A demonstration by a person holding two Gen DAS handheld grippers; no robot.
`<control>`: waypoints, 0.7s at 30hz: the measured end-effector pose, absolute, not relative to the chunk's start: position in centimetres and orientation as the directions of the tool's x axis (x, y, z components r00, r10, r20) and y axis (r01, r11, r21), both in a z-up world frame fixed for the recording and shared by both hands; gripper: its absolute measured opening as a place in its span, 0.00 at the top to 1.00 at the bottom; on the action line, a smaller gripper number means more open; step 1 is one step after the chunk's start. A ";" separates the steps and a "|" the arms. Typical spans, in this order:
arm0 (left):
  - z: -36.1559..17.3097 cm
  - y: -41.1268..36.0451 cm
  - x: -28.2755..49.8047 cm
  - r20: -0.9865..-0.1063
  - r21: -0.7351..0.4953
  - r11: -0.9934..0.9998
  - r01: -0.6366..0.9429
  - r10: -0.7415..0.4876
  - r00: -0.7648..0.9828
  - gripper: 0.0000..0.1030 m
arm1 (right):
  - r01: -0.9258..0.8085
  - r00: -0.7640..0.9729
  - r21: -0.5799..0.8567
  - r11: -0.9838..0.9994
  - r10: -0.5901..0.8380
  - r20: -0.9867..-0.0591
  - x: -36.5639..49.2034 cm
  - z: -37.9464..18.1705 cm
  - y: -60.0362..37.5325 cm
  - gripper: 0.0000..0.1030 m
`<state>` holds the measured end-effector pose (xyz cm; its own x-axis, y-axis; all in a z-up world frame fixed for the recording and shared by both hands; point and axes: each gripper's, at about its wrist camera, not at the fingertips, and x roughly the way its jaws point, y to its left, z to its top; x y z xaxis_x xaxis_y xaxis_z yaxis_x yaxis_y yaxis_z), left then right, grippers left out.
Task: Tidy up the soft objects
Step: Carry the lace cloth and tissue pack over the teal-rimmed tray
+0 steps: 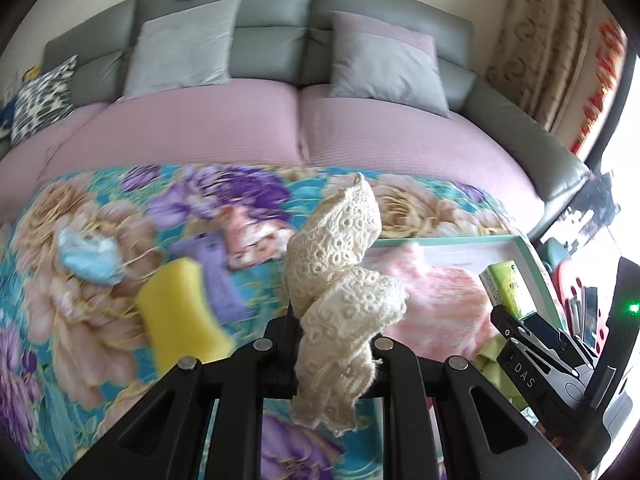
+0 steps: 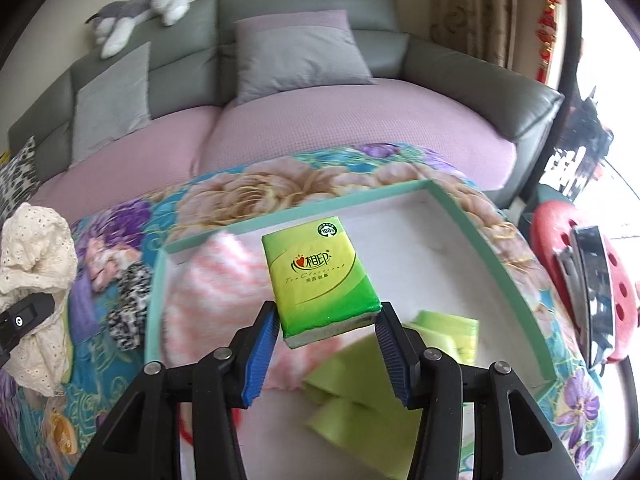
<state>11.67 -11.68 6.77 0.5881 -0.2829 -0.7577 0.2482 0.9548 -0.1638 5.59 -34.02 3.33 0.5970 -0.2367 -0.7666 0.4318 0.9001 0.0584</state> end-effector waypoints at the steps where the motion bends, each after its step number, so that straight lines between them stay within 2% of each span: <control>1: 6.7 -12.9 11.9 -0.759 -0.161 0.950 0.269 -0.294 0.582 0.83 | 0.450 0.592 0.059 0.891 -0.249 -0.767 5.4 3.3 -34.7 0.49; 10: 3.9 -20.6 12.9 -0.795 -0.140 0.906 0.400 -0.343 0.500 0.83 | 0.539 0.573 0.078 0.839 -0.297 -0.764 4.2 2.8 -38.6 0.49; 19: 2.5 -23.5 13.1 -0.810 -0.114 0.888 0.445 -0.343 0.476 0.82 | 0.557 0.567 0.081 0.826 -0.308 -0.764 4.2 2.6 -39.3 0.49; 21: 2.4 -23.6 13.1 -0.810 -0.109 0.888 0.446 -0.340 0.478 0.79 | 0.560 0.564 0.078 0.825 -0.311 -0.765 4.3 2.5 -39.3 0.49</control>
